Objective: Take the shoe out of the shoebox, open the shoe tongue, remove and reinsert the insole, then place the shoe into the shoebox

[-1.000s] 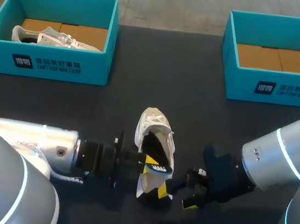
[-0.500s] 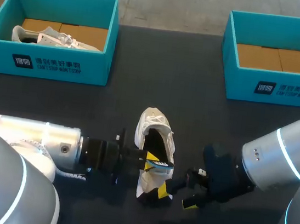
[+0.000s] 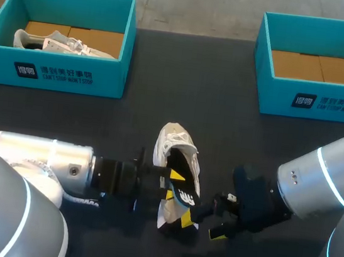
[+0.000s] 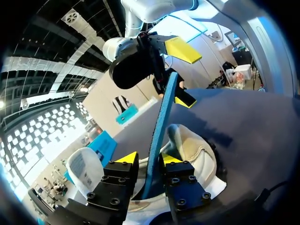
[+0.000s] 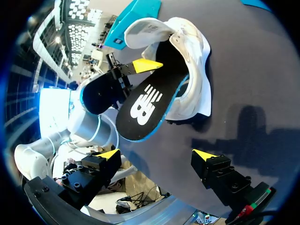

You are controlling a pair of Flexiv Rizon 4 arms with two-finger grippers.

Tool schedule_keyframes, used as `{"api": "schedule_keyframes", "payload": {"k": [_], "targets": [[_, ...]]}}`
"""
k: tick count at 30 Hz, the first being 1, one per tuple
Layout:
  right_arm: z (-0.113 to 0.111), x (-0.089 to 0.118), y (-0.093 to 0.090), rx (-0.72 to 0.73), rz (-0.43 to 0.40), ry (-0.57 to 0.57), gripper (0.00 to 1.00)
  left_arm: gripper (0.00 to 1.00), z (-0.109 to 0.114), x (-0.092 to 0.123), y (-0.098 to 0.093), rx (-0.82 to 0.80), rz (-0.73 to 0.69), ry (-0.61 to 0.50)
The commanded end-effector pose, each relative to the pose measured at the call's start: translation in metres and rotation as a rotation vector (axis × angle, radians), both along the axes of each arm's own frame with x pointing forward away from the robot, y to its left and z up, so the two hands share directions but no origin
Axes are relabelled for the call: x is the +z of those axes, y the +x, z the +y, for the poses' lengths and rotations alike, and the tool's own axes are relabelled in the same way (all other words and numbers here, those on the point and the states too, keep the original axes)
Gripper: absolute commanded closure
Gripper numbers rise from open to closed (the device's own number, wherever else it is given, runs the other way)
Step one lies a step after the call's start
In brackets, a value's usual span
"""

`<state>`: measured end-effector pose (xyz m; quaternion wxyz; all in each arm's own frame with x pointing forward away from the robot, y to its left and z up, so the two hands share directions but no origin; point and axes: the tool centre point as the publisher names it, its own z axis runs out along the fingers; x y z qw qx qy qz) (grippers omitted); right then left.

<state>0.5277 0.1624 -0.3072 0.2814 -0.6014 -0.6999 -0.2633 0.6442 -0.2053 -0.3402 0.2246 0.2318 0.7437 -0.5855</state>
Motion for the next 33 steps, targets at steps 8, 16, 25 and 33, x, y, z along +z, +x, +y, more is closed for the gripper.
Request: {"api": "schedule_keyframes", "payload": {"k": [8,16,25,33], "targets": [[0.001,0.0,-0.002,-0.004,-0.002,-0.003,0.0,0.7,0.002,0.011,-0.015,-0.02,-0.016,-0.009],[0.001,0.0,-0.002,-0.004,-0.002,-0.003,0.0,0.91,0.001,0.013,-0.022,-0.049,-0.039,0.0],[0.001,0.0,-0.002,-0.004,-0.002,-0.003,0.0,1.0,0.001,0.012,-0.024,-0.054,-0.065,0.0],[0.001,0.0,-0.002,-0.004,-0.002,-0.003,0.0,1.0,0.003,0.005,-0.019,-0.049,-0.079,-0.004]]}}
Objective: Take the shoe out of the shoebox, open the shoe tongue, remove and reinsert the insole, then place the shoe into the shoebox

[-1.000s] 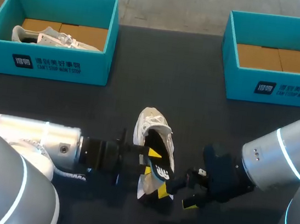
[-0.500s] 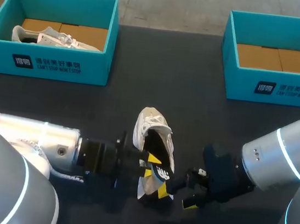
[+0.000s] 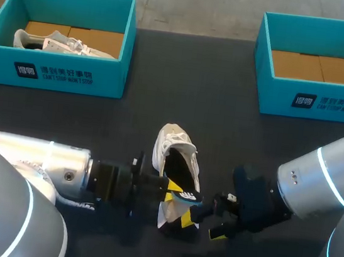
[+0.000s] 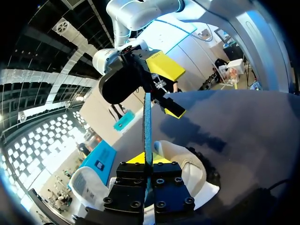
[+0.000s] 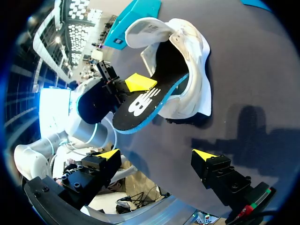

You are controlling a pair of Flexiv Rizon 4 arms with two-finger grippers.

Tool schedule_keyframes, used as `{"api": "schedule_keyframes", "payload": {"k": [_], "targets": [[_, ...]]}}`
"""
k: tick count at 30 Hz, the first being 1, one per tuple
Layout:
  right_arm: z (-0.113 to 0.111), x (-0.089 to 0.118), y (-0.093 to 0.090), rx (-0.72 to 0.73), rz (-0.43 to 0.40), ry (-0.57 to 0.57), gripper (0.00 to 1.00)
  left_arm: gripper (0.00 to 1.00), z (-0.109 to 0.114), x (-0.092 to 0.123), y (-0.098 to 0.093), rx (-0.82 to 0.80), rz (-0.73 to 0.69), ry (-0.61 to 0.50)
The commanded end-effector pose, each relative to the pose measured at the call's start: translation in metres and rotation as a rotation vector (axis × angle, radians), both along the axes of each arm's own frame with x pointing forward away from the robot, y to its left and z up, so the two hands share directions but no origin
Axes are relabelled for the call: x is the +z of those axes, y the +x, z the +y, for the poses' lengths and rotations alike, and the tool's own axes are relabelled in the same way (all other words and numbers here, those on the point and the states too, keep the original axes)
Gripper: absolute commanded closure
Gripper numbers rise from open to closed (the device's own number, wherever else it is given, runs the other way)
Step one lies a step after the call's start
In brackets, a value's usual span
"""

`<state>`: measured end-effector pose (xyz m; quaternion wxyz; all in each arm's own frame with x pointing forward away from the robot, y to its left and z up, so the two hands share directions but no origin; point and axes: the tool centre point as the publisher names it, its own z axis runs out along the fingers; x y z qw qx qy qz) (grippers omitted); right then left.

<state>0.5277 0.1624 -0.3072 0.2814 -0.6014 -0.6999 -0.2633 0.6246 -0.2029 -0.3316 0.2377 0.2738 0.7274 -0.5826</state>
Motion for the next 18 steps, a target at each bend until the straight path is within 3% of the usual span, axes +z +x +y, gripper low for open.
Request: {"api": "schedule_keyframes", "payload": {"k": [1,10,18], "targets": [[0.001,0.0,-0.002,-0.004,-0.002,-0.003,0.0,1.0,0.001,-0.005,0.002,0.009,0.0,-0.001],[0.001,0.0,-0.002,-0.004,-0.002,-0.003,0.0,1.0,0.001,-0.019,0.022,0.053,0.019,0.022],[0.001,0.0,-0.002,-0.004,-0.002,-0.003,0.0,1.0,0.003,-0.023,0.027,0.066,0.023,0.034]]}}
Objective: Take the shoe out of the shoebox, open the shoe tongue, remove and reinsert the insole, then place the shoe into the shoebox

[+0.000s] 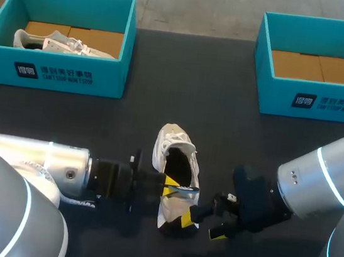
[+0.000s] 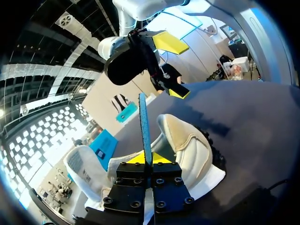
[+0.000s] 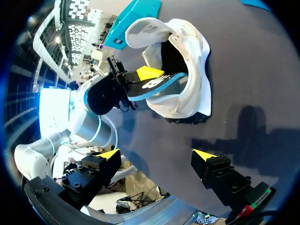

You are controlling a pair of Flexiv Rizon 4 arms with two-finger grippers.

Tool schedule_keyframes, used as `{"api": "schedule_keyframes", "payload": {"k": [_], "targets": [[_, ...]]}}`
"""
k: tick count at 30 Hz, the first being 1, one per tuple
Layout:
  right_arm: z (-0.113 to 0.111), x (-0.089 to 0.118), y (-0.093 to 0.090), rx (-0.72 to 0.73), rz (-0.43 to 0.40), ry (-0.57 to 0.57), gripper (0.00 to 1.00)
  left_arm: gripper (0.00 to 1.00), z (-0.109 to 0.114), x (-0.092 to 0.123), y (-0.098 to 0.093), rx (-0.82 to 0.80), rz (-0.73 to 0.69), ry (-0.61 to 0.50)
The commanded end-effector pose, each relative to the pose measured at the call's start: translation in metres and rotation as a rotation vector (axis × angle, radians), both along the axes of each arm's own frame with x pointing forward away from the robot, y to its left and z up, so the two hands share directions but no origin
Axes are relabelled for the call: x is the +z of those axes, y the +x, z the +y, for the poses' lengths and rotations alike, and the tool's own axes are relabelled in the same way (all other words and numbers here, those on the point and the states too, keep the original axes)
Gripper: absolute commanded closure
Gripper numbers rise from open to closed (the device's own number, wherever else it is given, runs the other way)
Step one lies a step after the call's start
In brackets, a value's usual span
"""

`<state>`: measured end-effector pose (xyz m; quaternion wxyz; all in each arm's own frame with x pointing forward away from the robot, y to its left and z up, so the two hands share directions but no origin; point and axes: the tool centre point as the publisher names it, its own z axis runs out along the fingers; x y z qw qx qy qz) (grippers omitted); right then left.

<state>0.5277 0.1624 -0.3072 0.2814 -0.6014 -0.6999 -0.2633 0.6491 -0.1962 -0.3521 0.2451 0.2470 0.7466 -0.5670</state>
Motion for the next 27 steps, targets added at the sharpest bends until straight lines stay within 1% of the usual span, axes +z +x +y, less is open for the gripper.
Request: {"api": "schedule_keyframes", "payload": {"k": [1,5,7,9,12,14,19,24,27], "targets": [[0.001,0.0,-0.002,-0.004,-0.002,-0.003,0.0,1.0,-0.003,-0.003,0.003,-0.001,0.002,0.006],[0.001,0.0,-0.002,-0.004,-0.002,-0.003,0.0,1.0,-0.004,0.0,0.001,-0.004,0.005,0.002],[0.001,0.0,-0.002,-0.004,-0.002,-0.003,0.0,0.78,-0.004,0.001,0.0,-0.005,0.007,0.0],[0.001,0.0,-0.002,-0.004,-0.002,-0.003,0.0,0.67,-0.004,0.002,0.0,-0.004,0.008,-0.001],[0.001,0.0,-0.002,-0.004,-0.002,-0.003,0.0,0.66,-0.004,0.004,-0.002,-0.004,0.01,-0.004],[0.001,0.0,-0.002,-0.004,-0.002,-0.003,0.0,0.69,-0.005,0.006,-0.004,-0.006,0.012,-0.007],[0.001,0.0,-0.002,-0.004,-0.002,-0.003,0.0,0.69,-0.009,0.01,-0.009,-0.022,0.013,-0.013],[0.001,0.0,-0.002,-0.004,-0.002,-0.003,0.0,0.66,-0.011,0.014,-0.014,-0.045,0.017,-0.015],[0.001,0.0,-0.002,-0.004,-0.002,-0.003,0.0,0.66,-0.01,0.015,-0.016,-0.058,0.019,-0.01]]}}
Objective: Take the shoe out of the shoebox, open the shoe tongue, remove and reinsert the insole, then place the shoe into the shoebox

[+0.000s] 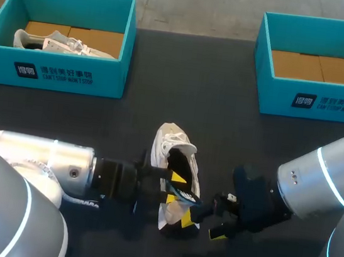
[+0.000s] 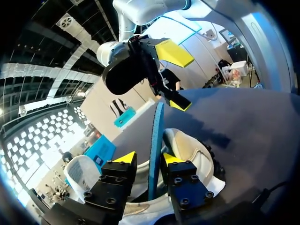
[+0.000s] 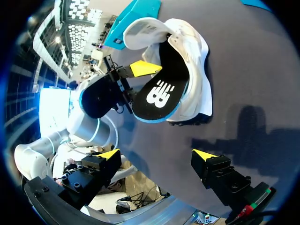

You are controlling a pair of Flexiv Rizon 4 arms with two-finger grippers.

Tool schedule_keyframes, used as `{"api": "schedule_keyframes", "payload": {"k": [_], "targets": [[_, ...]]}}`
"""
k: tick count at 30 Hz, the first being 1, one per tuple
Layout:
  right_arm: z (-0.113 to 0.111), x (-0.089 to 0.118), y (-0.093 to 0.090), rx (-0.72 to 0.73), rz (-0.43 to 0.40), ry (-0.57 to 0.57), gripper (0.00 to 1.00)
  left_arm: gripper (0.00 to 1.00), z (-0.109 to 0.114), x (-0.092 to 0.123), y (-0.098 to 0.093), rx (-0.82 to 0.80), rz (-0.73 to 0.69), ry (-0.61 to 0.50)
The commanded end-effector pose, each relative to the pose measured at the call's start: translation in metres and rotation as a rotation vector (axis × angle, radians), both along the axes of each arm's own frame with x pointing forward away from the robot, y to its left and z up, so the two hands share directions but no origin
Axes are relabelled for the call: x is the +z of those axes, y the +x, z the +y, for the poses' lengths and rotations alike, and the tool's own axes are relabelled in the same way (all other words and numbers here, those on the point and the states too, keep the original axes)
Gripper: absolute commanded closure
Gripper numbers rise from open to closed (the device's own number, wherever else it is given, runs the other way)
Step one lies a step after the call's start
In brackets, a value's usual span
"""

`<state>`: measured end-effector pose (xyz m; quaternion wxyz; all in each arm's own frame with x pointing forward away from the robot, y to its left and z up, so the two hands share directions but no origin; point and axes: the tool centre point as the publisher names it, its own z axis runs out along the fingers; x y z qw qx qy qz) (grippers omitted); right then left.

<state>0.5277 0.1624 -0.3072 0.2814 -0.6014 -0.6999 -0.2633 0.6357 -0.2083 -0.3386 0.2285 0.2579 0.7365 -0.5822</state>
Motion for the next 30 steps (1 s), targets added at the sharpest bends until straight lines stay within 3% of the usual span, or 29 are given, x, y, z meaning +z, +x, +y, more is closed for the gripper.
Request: {"api": "schedule_keyframes", "payload": {"k": [1,8,10,11,12,30], "targets": [[0.001,0.0,-0.002,-0.004,-0.002,-0.003,0.0,0.66,0.002,0.002,-0.003,-0.016,0.006,0.014],[0.001,0.0,-0.002,-0.004,-0.002,-0.003,0.0,0.72,0.001,0.005,-0.008,-0.034,0.0,0.019],[0.001,0.0,-0.002,-0.004,-0.002,-0.003,0.0,0.85,0.0,0.005,-0.009,-0.04,-0.002,0.019],[0.001,0.0,-0.002,-0.004,-0.002,-0.003,0.0,0.97,0.0,0.005,-0.009,-0.042,-0.003,0.019],[0.001,0.0,-0.002,-0.004,-0.002,-0.003,0.0,1.0,0.0,0.006,-0.01,-0.044,-0.004,0.018],[0.001,0.0,-0.002,-0.004,-0.002,-0.003,0.0,1.0,0.007,-0.005,-0.003,-0.008,-0.026,0.023]]}}
